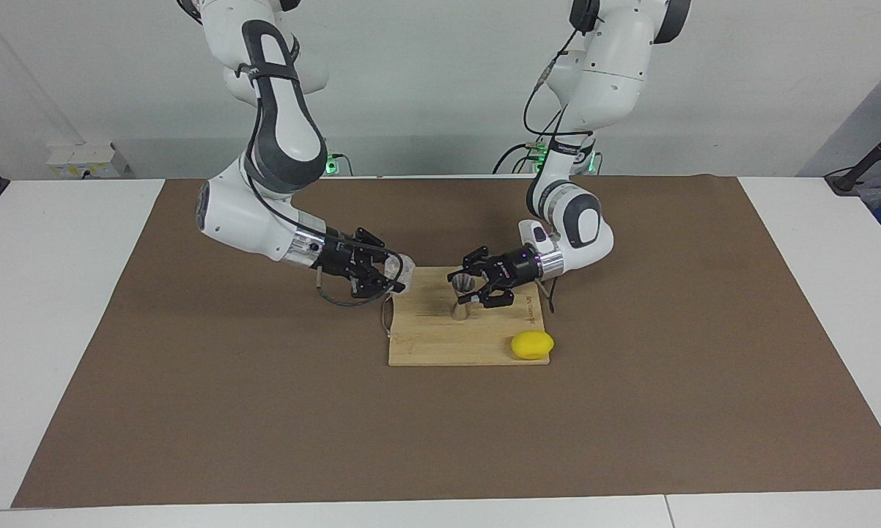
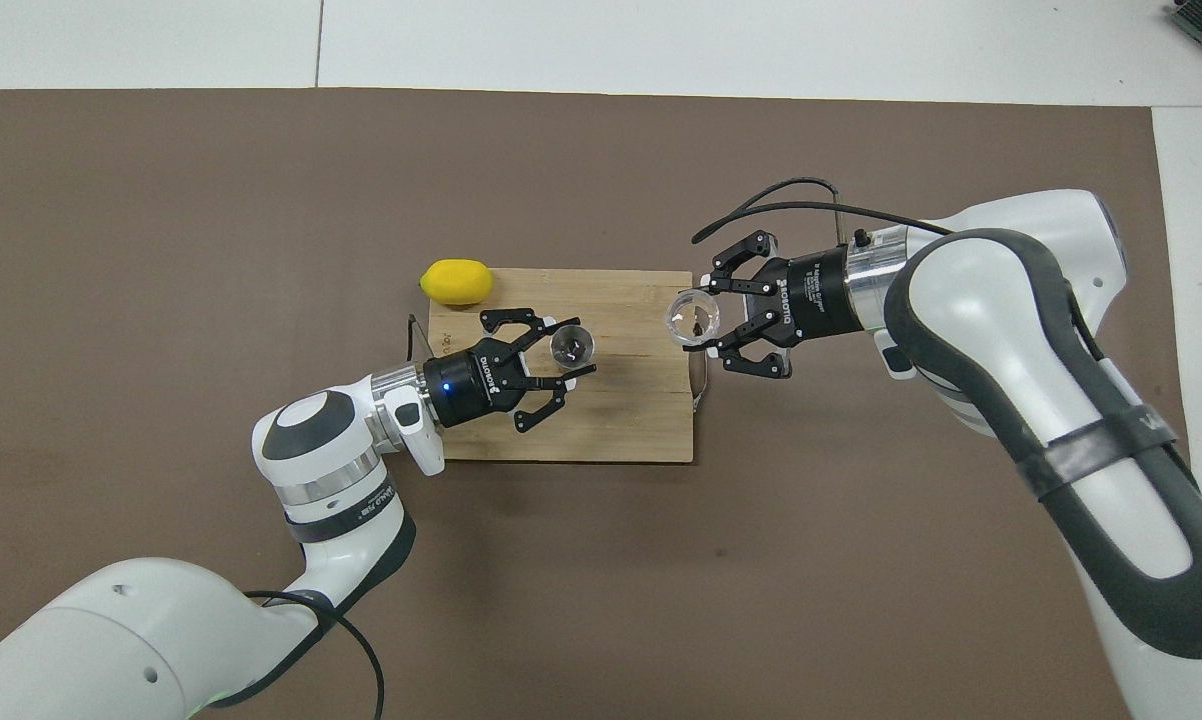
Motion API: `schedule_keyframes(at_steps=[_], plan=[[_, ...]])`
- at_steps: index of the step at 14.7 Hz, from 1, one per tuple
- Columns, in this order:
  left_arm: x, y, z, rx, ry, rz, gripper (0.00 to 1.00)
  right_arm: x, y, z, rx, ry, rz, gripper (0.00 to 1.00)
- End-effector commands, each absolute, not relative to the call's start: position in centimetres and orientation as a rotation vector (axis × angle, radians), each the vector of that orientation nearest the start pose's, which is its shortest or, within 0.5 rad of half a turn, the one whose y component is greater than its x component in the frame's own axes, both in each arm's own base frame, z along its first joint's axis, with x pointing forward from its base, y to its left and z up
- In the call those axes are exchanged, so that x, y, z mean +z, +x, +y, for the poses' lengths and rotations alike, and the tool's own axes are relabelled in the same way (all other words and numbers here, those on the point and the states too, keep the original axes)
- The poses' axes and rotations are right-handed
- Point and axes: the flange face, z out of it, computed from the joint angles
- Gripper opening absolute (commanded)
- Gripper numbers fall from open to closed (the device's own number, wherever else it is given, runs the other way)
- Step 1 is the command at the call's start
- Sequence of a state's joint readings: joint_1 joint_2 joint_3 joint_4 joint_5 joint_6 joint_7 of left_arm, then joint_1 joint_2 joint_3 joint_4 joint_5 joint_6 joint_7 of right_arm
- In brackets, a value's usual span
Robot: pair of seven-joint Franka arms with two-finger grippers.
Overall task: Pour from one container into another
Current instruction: 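Lower the metal cup onto the board and open the left gripper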
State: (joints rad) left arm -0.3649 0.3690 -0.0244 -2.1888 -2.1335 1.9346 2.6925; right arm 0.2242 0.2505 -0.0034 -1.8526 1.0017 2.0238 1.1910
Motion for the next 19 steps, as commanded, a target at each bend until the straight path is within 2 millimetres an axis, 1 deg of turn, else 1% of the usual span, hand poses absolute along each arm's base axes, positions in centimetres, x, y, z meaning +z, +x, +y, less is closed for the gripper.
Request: schedule_keyframes(at_steps=[1,3,4,5,6,7,9,11,12,13,15,18,19], plan=[[24.1,50.2,-26.5,1.445,1.434,-1.105,1.00,40.9,60.1,19.1,0.769,-1.784,1.647,0.00],[24.3,50.2,-26.2,1.452,1.428,-1.097,1.00,41.1,59.9,20.0,0.776,-1.789,1.648,0.00],[24.2,50.4,-25.5,1.456,1.432,-1.084,1.00,41.1,60.1,20.1,0.767,-1.792,1.655,0.00],[24.1,50.0,-25.2,1.455,1.423,-1.074,1.00,41.3,60.4,20.1,0.750,-1.792,1.671,0.00],[23.9,49.8,-24.4,1.458,1.425,-1.055,1.00,41.5,60.5,20.3,0.739,-1.798,1.683,0.00],[23.6,49.5,-23.6,1.454,1.430,-1.049,1.00,41.5,60.2,21.2,0.744,-1.810,1.683,0.00],[23.5,49.3,-21.7,1.450,1.419,-1.052,1.00,41.6,60.4,21.5,0.730,-1.829,1.696,0.00],[23.2,49.6,-18.9,1.436,1.410,-1.089,1.00,42.4,61.2,21.8,0.693,-1.849,1.742,0.00],[23.3,49.6,-17.7,1.432,1.395,-1.097,1.00,43.1,61.5,22.4,0.679,-1.855,1.751,0.00],[23.3,49.5,-16.3,1.431,1.385,-1.102,1.00,43.1,61.5,23.2,0.683,-1.856,1.756,0.00],[23.4,49.0,-14.3,1.420,1.359,-1.107,1.00,43.2,61.3,24.3,0.677,-1.877,1.759,0.00],[23.3,48.8,-11.0,1.397,1.339,-1.142,1.00,43.4,61.7,24.8,0.650,-1.862,1.784,0.00],[23.4,48.7,-9.6,1.383,1.329,-1.156,1.00,43.7,61.7,25.4,0.647,-1.866,1.775,0.00]])
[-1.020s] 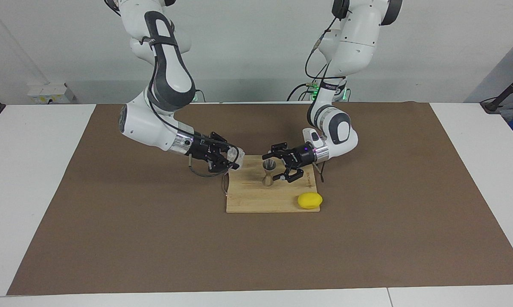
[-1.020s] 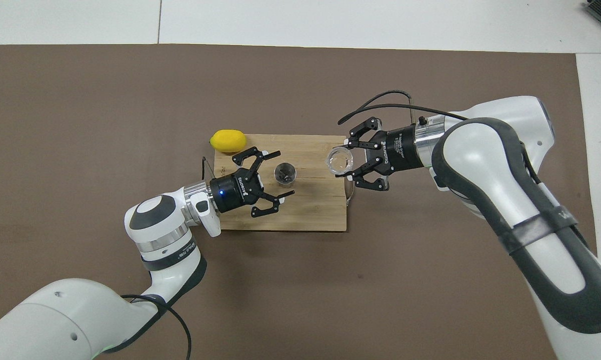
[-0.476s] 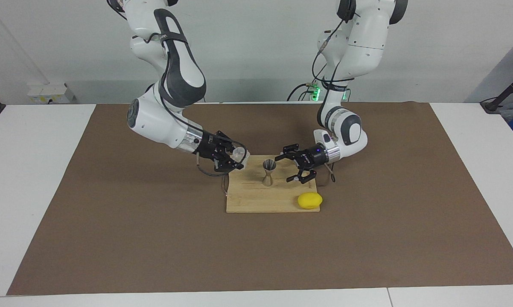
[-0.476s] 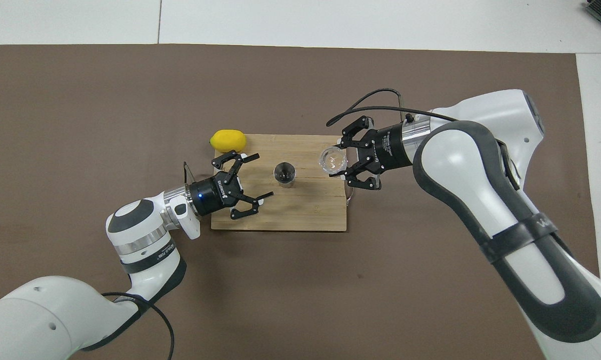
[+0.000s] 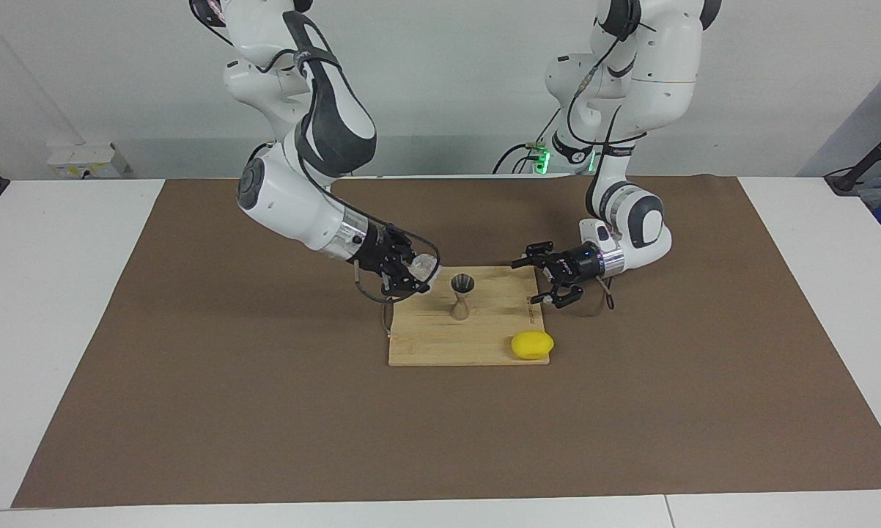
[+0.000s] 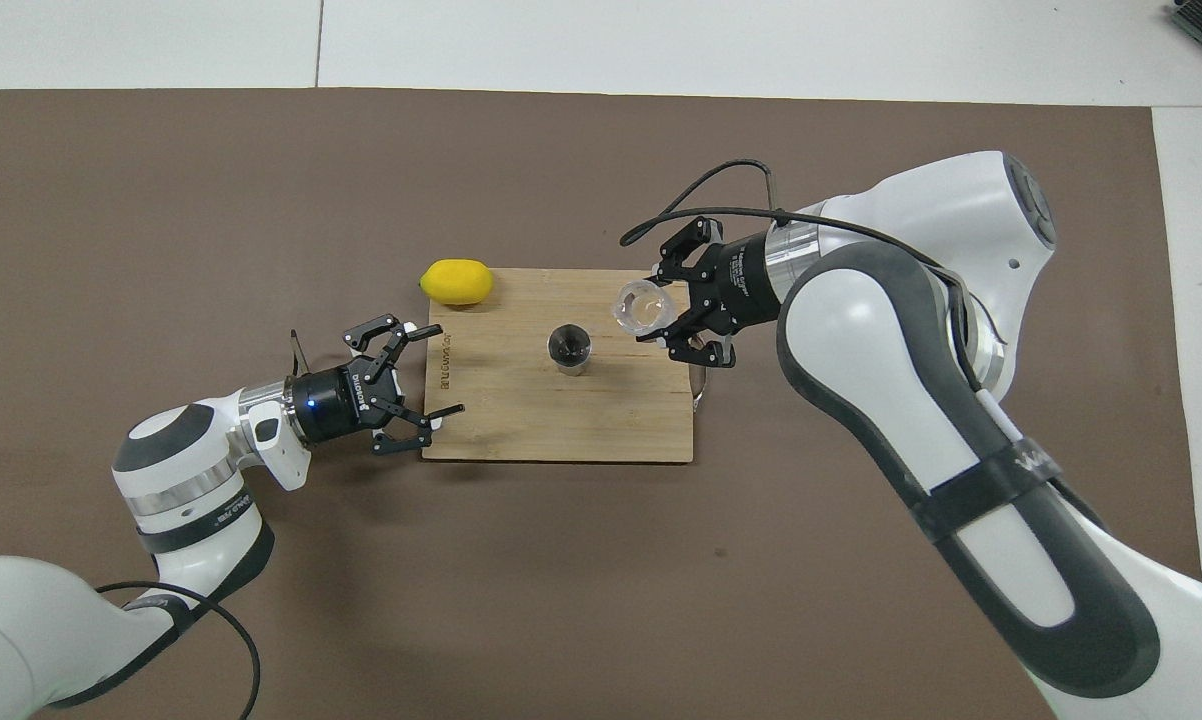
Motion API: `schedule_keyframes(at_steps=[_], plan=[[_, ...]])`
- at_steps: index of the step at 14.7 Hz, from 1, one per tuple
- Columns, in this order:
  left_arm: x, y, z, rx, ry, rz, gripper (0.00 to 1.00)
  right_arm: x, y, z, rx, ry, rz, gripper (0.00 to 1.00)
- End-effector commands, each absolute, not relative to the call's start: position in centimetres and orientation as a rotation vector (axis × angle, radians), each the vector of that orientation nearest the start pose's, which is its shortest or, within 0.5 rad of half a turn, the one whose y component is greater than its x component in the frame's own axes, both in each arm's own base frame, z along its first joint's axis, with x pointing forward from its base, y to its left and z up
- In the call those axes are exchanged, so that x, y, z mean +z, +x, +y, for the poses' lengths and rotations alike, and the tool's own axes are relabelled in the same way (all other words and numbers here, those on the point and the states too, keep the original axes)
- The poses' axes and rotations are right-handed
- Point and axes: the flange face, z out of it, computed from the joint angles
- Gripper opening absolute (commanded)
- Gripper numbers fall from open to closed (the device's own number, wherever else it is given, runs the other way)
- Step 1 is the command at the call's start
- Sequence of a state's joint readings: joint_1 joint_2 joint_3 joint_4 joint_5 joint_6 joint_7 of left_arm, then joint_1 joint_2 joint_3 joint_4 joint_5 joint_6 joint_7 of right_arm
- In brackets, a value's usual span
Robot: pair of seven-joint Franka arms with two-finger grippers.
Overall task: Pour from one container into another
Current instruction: 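Withdraw the left gripper while the right gripper brings the glass cup over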
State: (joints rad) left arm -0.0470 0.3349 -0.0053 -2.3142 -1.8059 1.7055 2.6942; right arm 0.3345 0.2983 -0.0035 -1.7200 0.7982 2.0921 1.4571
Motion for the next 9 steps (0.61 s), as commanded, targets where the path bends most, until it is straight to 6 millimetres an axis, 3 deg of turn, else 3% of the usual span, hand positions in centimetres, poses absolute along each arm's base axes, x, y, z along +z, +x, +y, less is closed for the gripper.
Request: schedule_keyframes(at_steps=[1,6,9], plan=[[23.5,48.6,-8.1,1.353,1.328,-1.170,1.00,43.8,61.6,25.6,0.649,-1.862,1.782,0.00],[24.1,48.3,-0.4,1.226,1.310,-1.277,1.00,44.2,61.4,26.4,0.589,-1.934,1.807,0.00],[26.5,49.0,4.4,1.130,1.315,-1.371,1.00,44.3,60.7,27.1,0.571,-2.010,1.795,0.00]])
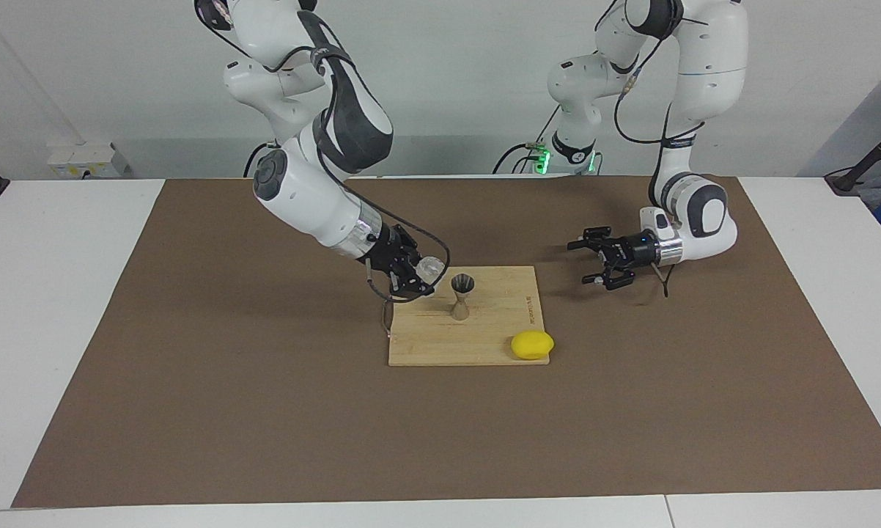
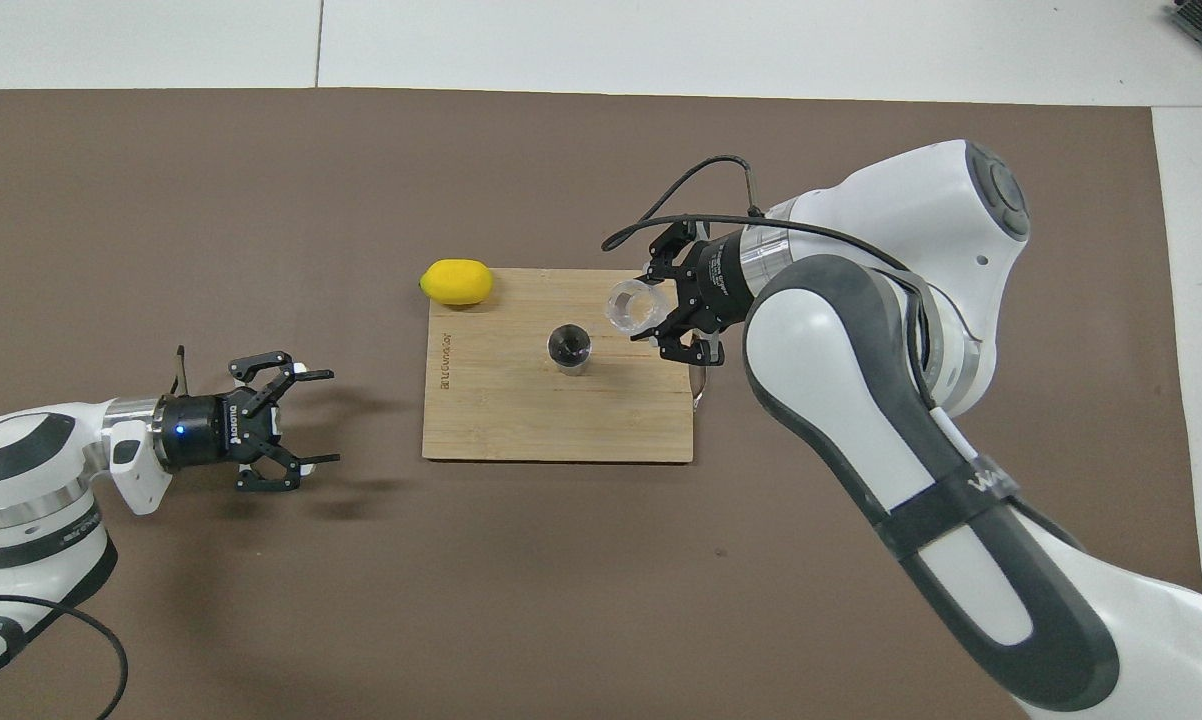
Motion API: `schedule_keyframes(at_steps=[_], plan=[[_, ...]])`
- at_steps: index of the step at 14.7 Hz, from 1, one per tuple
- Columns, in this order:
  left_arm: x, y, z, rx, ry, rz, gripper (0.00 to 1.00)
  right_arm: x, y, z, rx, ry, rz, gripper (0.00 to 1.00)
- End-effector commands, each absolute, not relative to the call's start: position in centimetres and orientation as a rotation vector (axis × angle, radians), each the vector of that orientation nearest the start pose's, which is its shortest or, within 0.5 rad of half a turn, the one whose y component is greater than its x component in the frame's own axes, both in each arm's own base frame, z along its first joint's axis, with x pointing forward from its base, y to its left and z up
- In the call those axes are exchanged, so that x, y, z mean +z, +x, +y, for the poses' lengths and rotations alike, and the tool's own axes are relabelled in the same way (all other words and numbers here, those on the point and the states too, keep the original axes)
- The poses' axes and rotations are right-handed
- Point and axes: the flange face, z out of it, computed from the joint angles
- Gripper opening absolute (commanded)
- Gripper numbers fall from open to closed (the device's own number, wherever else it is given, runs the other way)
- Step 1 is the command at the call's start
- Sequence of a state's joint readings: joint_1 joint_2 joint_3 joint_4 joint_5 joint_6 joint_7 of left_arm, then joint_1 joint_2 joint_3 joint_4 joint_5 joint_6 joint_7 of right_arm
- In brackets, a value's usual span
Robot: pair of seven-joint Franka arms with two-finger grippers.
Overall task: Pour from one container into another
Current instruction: 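Withdraw the left gripper while the right gripper brings the glass cup over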
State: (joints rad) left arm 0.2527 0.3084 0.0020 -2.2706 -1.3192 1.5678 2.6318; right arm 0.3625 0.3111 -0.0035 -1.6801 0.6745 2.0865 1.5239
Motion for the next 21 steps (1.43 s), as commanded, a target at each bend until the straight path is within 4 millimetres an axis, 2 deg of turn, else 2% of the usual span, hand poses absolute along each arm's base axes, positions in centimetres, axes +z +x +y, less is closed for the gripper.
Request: schedule_keyframes(at_steps=[1,2,3,6,8,12,15,18,21], plan=[[27.6,49.5,6.2,1.075,1.326,-1.431,1.00,44.1,60.5,27.3,0.556,-2.041,1.791,0.00],[28.6,49.9,7.4,1.027,1.329,-1.489,1.00,44.0,60.4,27.4,0.545,-2.060,1.790,0.00],[29.8,50.4,8.1,0.998,1.331,-1.540,1.00,44.0,59.9,28.3,0.541,-2.080,1.784,0.00],[33.3,50.8,11.3,0.885,1.351,-1.534,1.00,43.8,59.7,28.6,0.469,-2.128,1.823,0.00],[36.4,51.0,13.3,0.780,1.432,-1.604,1.00,44.0,59.5,29.3,0.439,-2.134,1.839,0.00],[42.4,51.2,16.0,0.567,1.577,-1.767,1.00,44.8,59.8,29.7,0.414,-2.099,1.881,0.00],[46.3,52.0,15.9,0.384,1.711,-1.851,1.00,45.1,59.6,31.1,0.383,-2.094,1.921,0.00],[49.8,52.2,13.3,0.238,1.864,-1.885,1.00,45.6,59.6,32.2,0.368,-2.076,1.950,0.00],[53.2,51.9,10.4,0.157,1.996,-1.904,1.00,45.3,59.7,32.3,0.329,-2.086,1.985,0.00]])
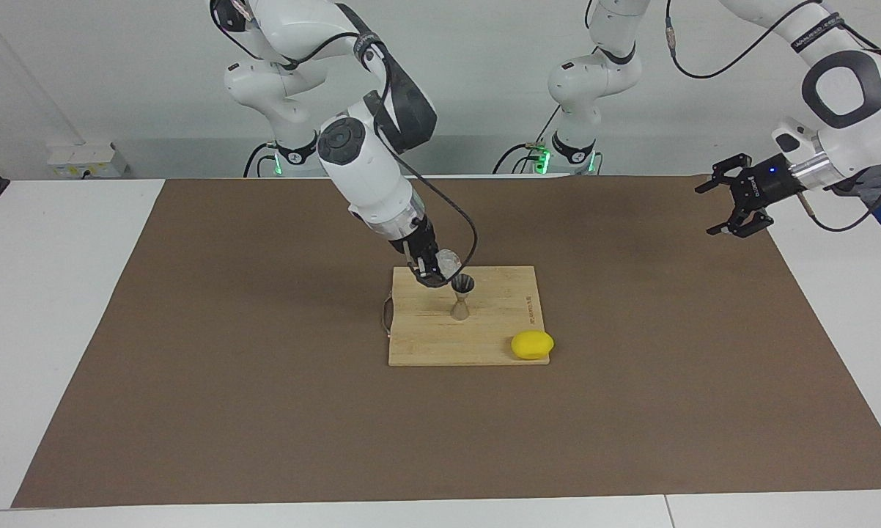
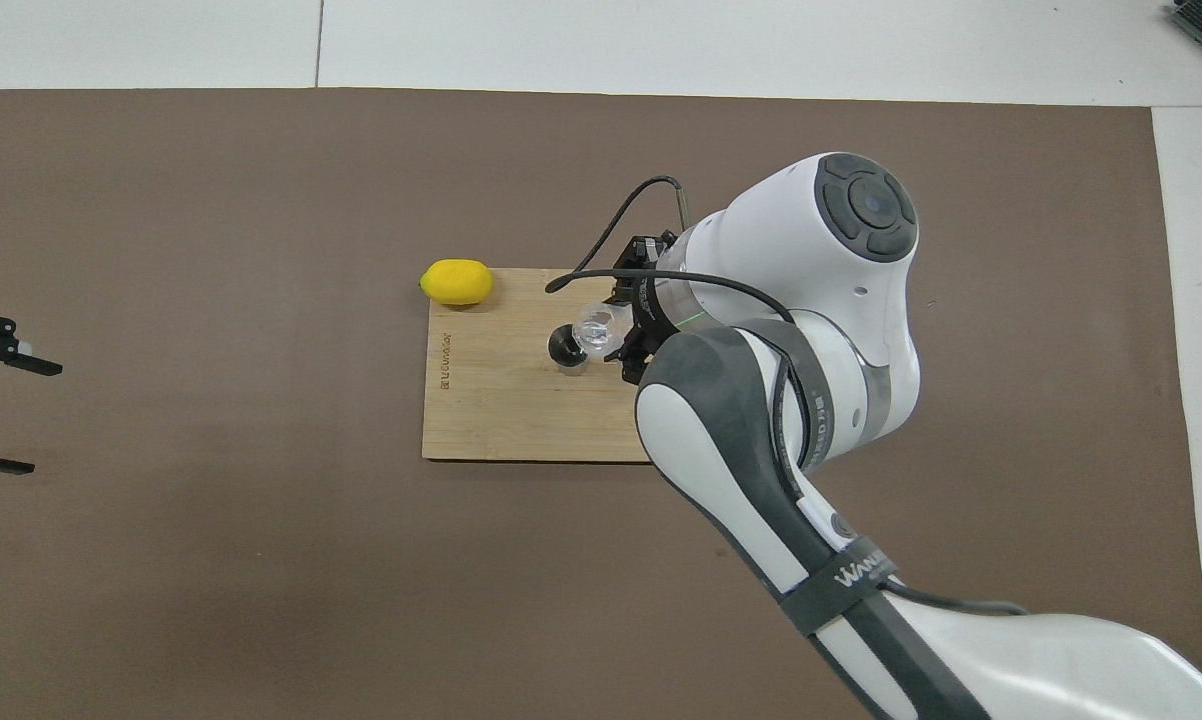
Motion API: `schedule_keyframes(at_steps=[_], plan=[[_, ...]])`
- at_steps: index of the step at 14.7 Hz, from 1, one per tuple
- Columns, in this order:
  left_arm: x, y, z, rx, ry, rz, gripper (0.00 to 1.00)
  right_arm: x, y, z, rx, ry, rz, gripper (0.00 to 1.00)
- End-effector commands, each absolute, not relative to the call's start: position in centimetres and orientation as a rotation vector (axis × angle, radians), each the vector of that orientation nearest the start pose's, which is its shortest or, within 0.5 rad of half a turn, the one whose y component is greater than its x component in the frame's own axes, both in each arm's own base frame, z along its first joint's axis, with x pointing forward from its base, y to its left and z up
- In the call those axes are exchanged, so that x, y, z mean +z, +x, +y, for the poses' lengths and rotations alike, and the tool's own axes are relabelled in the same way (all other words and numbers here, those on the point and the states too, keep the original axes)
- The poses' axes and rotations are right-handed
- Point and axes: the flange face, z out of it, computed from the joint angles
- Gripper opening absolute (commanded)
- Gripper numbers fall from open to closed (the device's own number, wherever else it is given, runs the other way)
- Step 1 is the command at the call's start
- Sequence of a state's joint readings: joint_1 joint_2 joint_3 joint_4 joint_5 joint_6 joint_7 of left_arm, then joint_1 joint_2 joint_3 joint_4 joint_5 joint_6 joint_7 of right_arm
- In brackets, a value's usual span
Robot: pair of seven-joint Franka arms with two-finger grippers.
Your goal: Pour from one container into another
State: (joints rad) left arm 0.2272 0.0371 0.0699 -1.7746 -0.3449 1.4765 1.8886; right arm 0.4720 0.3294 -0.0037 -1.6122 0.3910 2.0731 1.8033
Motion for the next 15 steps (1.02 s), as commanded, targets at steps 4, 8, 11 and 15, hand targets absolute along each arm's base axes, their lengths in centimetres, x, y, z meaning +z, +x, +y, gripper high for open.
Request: schedule_keyframes(at_steps=[4,8,11,15], plan=[[57.4,50.6,6.2,-0.080,-2.689,2.123,1.00,45.9,59.6,33.3,0.264,-2.098,2.000,0.00],[59.6,49.8,3.0,-0.042,-2.816,1.879,1.00,45.4,59.5,33.8,0.231,-2.116,2.009,0.00],[60.9,49.1,0.5,0.053,-2.881,1.595,1.00,45.4,59.5,33.7,0.197,-2.125,2.020,0.00],[62.0,49.0,-0.2,0.034,-3.115,0.906,1.00,45.3,59.1,34.3,0.179,-2.145,2.015,0.00]])
